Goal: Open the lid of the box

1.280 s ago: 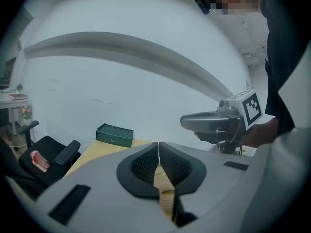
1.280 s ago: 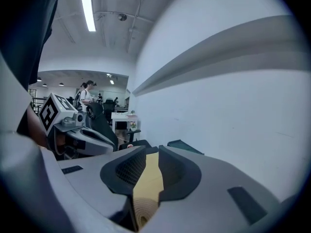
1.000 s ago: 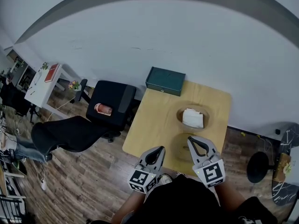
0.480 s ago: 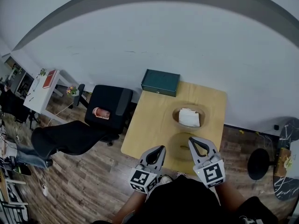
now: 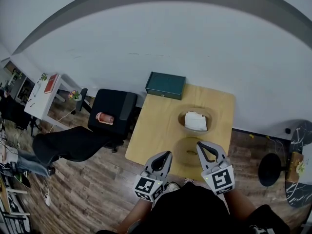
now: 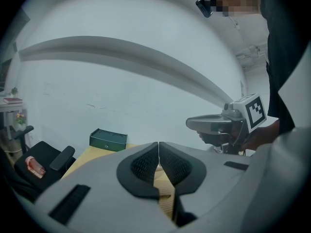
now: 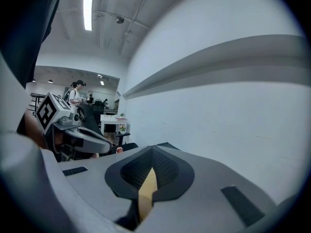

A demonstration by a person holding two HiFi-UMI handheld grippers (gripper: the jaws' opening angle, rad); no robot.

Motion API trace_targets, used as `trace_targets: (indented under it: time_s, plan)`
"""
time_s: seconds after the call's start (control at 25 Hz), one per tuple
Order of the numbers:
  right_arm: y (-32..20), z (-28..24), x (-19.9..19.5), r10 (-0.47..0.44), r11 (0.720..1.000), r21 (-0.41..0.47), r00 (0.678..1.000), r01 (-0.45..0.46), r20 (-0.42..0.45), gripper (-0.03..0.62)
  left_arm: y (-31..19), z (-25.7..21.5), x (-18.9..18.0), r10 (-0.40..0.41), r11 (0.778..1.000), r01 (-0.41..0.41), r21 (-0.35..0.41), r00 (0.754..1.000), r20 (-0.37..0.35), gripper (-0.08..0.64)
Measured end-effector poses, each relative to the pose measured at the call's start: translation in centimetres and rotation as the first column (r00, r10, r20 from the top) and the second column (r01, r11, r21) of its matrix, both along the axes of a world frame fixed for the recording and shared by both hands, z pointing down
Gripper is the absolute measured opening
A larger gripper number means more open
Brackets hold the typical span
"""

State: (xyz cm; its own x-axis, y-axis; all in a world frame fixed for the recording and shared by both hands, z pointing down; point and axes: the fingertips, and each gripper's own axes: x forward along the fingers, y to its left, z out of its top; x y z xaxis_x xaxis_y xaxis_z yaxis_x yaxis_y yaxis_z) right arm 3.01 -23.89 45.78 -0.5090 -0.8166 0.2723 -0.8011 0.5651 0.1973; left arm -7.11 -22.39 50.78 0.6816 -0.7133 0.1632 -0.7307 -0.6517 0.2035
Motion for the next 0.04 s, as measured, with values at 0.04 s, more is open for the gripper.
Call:
trace_targets:
  time_s: [0.04]
  plan:
    - [0.08,0.11,0.03,0.000,1.000,0.001,1.000,0.000,0.000,0.018,0.11,0.12,0.07,0.003,1.000,-0.003,0.003,1.000,0.003,0.021]
